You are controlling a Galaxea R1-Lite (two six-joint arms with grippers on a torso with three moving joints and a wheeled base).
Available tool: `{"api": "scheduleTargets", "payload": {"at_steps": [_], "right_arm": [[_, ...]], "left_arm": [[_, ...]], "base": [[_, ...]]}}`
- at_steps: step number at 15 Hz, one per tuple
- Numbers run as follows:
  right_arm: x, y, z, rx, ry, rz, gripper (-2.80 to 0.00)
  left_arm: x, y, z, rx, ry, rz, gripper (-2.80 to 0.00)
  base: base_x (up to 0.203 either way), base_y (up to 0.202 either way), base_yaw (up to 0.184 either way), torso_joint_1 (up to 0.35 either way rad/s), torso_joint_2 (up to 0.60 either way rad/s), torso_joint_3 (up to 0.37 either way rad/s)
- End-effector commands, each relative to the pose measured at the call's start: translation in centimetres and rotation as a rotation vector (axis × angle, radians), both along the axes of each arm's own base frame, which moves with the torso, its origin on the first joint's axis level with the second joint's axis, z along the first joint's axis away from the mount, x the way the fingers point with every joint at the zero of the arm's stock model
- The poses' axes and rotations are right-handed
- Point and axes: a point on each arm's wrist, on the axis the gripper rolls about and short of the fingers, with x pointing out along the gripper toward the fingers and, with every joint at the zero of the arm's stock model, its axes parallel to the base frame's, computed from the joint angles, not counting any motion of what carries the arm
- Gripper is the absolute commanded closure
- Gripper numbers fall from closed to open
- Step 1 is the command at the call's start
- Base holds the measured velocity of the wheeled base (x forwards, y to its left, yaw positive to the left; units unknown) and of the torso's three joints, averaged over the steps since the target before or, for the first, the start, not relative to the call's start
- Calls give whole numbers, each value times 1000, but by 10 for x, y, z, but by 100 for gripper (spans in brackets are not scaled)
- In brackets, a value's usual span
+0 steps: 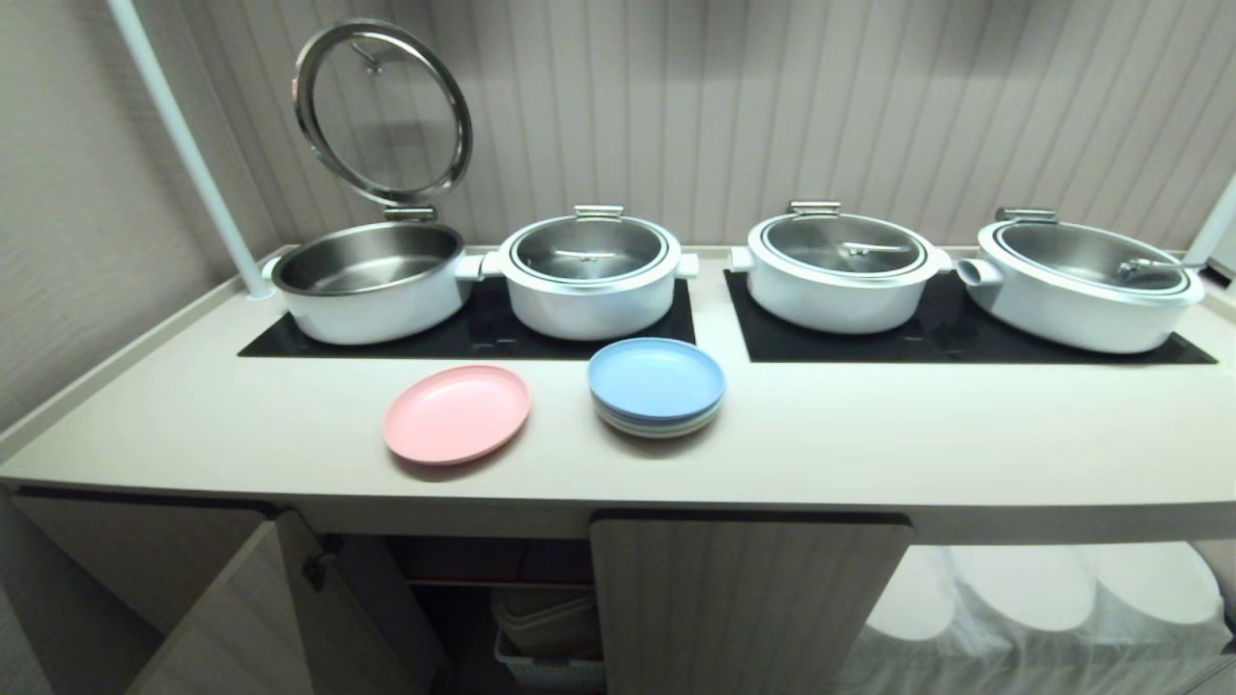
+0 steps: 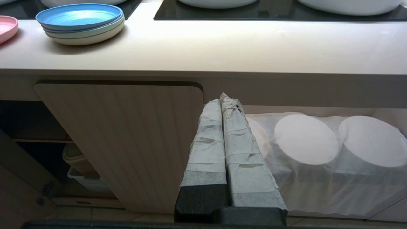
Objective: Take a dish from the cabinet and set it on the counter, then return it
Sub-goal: Pick up the plate from the table
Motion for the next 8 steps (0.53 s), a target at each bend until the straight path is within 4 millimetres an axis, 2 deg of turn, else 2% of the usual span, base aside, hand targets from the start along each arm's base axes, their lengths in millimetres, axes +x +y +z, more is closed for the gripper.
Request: {"api": "scheduleTargets", "payload": {"at_steps": [1, 8], "right_arm": [[0, 0, 0, 0, 0, 1, 0], [0, 0, 0, 0, 0, 1, 0]], "left_arm": [[0, 0, 0, 0, 0, 0, 0], [0, 0, 0, 0, 0, 0, 0]], "base": [[0, 0, 0, 0, 0, 0], [0, 0, 0, 0, 0, 0]]}}
